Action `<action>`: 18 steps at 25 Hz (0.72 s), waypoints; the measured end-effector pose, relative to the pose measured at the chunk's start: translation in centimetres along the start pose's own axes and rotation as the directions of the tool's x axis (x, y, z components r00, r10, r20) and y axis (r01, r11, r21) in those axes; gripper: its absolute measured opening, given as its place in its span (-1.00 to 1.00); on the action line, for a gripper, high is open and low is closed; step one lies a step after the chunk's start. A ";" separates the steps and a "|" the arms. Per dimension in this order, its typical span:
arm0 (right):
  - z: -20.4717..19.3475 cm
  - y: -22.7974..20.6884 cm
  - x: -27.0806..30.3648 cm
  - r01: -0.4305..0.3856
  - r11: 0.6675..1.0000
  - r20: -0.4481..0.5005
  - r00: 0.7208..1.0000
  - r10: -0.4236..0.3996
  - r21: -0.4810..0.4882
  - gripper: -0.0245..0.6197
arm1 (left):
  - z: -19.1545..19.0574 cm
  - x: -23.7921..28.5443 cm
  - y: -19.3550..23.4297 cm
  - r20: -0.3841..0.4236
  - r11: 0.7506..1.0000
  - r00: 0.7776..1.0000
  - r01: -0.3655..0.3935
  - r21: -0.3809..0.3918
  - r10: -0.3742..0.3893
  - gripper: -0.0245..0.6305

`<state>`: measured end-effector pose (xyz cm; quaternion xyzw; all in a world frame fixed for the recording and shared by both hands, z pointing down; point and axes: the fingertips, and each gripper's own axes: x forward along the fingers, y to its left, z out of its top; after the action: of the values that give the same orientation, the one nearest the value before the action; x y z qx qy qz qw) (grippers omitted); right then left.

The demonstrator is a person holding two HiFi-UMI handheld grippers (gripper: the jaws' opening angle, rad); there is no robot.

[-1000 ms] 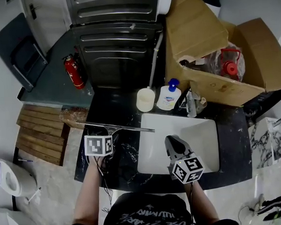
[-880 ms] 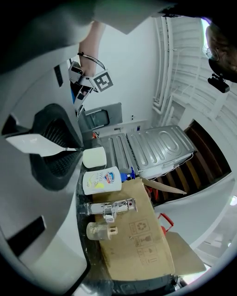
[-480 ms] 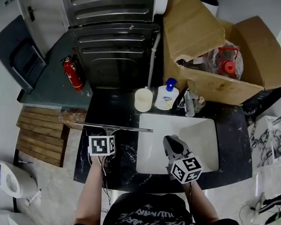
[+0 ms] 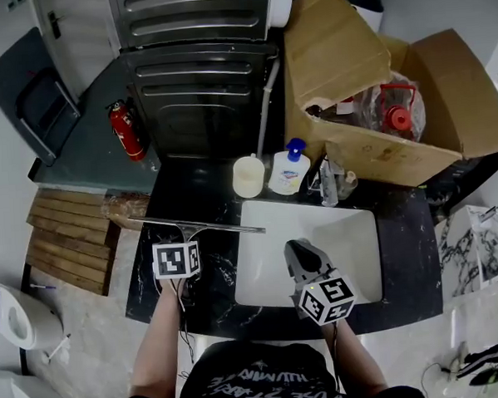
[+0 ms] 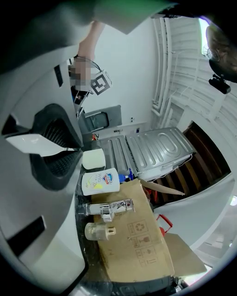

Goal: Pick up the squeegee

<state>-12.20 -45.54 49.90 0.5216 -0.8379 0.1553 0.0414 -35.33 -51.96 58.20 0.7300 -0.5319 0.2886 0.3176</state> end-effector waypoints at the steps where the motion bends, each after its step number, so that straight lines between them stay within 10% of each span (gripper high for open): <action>1: 0.1 -0.1 -0.1 -0.003 1.000 0.001 1.000 0.003 -0.003 -0.77 | 0.0 -0.2 -0.1 0.003 1.000 1.000 0.002 0.000 -0.002 -0.50; 18: 2.0 1.0 -2.6 -0.135 0.990 0.015 0.991 0.136 -0.048 -0.77 | 1.9 -10.1 -1.7 0.259 0.994 0.964 -0.028 -0.110 0.055 -0.50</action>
<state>-11.75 -43.49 47.16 0.4636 -0.8752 0.1334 0.0355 -36.25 -47.03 49.09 0.7326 -0.5989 0.1677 0.2765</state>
